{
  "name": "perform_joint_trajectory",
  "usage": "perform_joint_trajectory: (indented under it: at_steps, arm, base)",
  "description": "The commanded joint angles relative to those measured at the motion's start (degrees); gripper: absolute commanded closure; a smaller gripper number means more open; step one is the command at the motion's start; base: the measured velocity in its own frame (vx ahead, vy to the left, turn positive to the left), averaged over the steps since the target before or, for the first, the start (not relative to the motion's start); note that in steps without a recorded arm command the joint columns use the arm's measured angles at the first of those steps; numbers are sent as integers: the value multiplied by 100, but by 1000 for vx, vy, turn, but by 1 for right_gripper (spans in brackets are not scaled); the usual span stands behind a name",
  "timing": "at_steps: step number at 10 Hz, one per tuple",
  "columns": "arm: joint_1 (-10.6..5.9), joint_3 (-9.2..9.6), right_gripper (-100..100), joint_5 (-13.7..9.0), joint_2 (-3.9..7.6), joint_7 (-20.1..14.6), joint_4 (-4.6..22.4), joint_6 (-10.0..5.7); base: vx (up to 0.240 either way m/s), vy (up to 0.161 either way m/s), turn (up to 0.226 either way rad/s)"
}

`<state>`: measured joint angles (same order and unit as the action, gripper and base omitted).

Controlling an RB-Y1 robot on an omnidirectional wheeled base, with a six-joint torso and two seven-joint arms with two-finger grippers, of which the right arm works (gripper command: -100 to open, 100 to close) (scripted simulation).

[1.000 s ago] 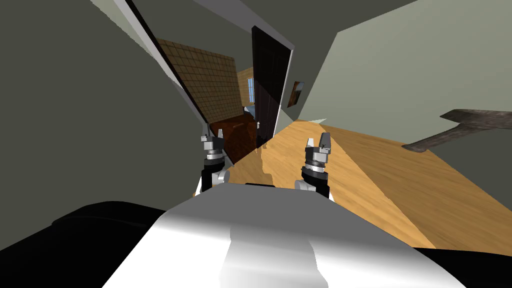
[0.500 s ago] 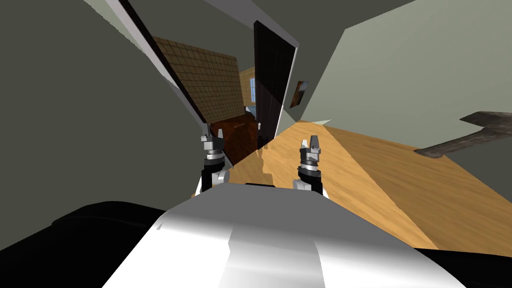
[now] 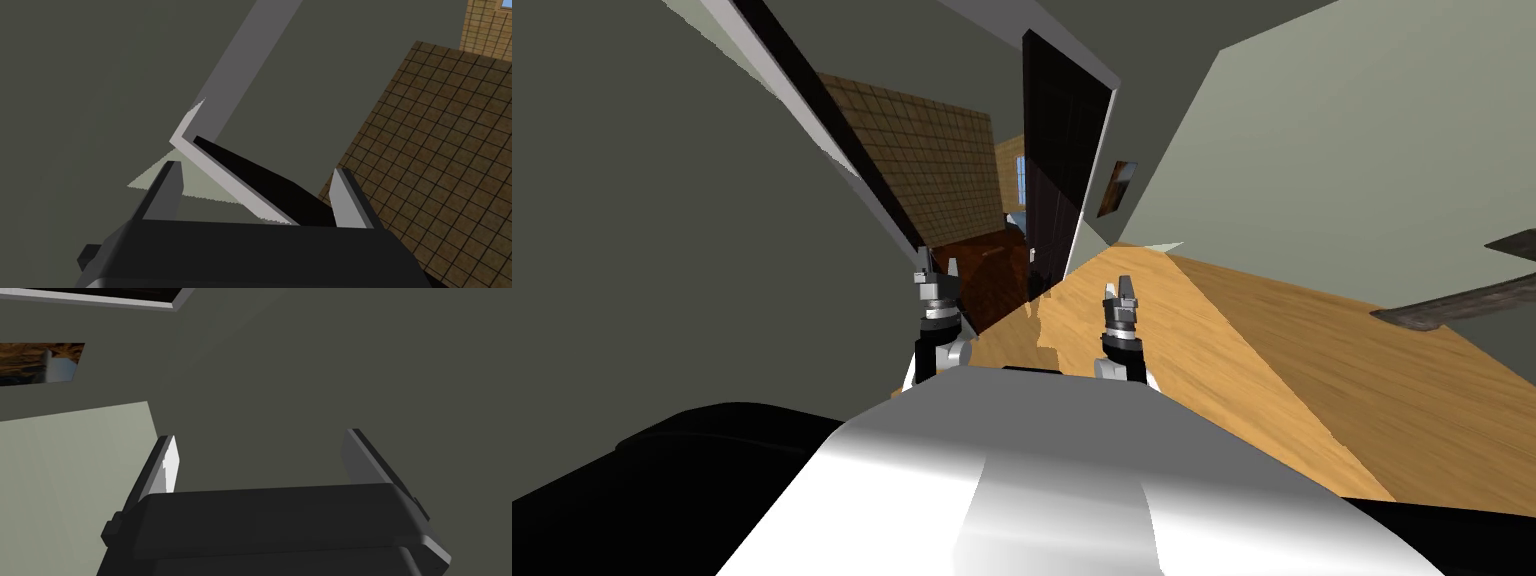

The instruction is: Push the door open

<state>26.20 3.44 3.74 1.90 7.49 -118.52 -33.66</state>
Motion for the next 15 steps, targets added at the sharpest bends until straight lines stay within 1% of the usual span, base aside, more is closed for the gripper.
perform_joint_trajectory:
  at_steps: [1, 6, 7, 8, 9, 14, 15]
  arm:
    - [-111, 36, -100, 14, 54, -31, 233, -21]
    - [-303, 98, -100, 30, 155, -100, 688, -86]
    - [-385, 124, -100, 37, 192, -130, 882, -113]
    - [-426, 138, -100, 40, 210, -145, 979, -127]
    - [-511, 165, -100, 48, 244, -176, 1181, -155]
    - [-737, 238, -100, 67, 313, -258, 1717, -231]
    - [-829, 267, -100, 75, 338, -292, 1936, -262]
  base:
    - [148, -34, 63]
    - [98, -25, 44]
    - [134, -44, 86]
    - [144, -41, 70]
    - [133, -41, 67]
    - [106, -39, 55]
    - [116, -64, 90]
